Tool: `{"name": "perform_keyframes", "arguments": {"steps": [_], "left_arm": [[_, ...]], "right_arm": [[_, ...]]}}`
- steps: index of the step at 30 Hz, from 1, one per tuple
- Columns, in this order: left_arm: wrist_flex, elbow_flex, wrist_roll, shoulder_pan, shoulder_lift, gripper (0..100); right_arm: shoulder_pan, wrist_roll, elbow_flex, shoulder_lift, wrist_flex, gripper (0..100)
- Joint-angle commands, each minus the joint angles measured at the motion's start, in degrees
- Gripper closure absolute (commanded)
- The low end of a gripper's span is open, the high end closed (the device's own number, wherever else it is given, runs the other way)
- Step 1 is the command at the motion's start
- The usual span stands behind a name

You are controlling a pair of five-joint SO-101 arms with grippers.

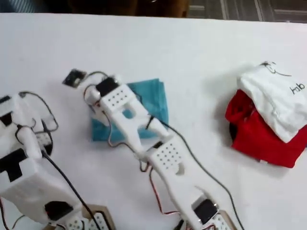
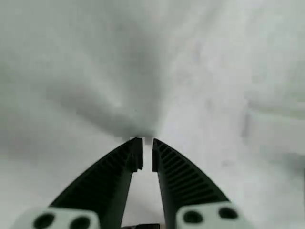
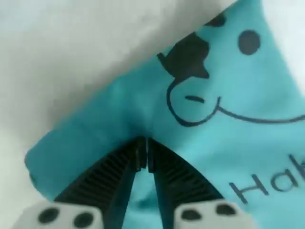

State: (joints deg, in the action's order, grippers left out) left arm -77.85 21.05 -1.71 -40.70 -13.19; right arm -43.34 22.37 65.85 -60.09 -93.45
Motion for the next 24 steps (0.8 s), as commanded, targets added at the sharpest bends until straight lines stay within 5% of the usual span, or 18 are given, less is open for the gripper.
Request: {"name": "perform_keyframes", "arguments": {"steps": [1,7,15,24], "left_arm": [[3.3,3.1,0.0,-0.4,2.9,94],[7.1,5.4,-0.3,-0.4,2.9,94],[9.0,5.7,-0.4,-0.4,2.9,94],[9.1,5.8,-0.4,-0.4,2.9,94]], "right_arm": [[2.9,0.4,7.2,6.7,-5.1,97.8],[8.8,0.3,5.4,15.2,-8.1,97.8],[10.9,-0.3,-30.5,29.3,-7.0,97.7],[12.0,-1.7,-61.1,34.0,16.8,97.8]]}}
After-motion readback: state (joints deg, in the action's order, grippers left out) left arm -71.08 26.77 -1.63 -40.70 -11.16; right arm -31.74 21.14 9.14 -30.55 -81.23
